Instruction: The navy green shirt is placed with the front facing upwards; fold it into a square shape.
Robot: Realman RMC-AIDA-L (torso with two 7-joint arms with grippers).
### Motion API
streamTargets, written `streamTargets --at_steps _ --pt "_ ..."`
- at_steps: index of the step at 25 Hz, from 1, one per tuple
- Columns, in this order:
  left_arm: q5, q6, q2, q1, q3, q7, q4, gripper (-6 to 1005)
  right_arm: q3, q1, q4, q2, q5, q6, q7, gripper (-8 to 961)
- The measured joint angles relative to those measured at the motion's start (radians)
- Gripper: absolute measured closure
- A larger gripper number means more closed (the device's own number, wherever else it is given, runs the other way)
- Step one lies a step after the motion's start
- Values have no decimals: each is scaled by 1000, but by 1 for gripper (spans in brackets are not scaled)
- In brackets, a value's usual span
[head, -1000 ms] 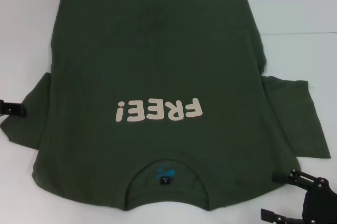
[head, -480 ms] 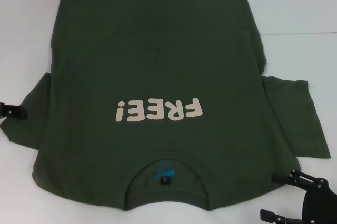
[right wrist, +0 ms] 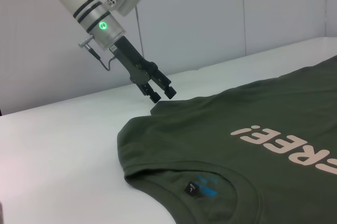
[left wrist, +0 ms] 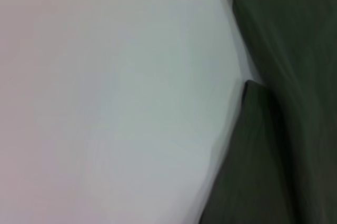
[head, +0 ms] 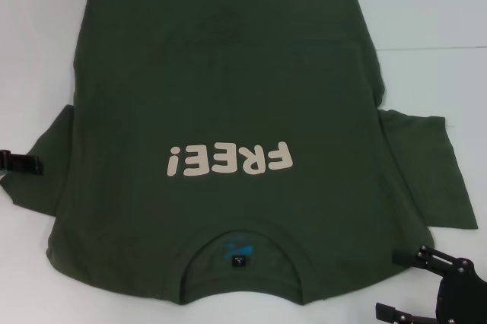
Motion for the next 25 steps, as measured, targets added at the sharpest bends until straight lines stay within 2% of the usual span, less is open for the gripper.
streamTargets --at_steps 25 --pt "-3 32 -10 -15 16 -8 -13 114 0 2 0 0 0 0 0 37"
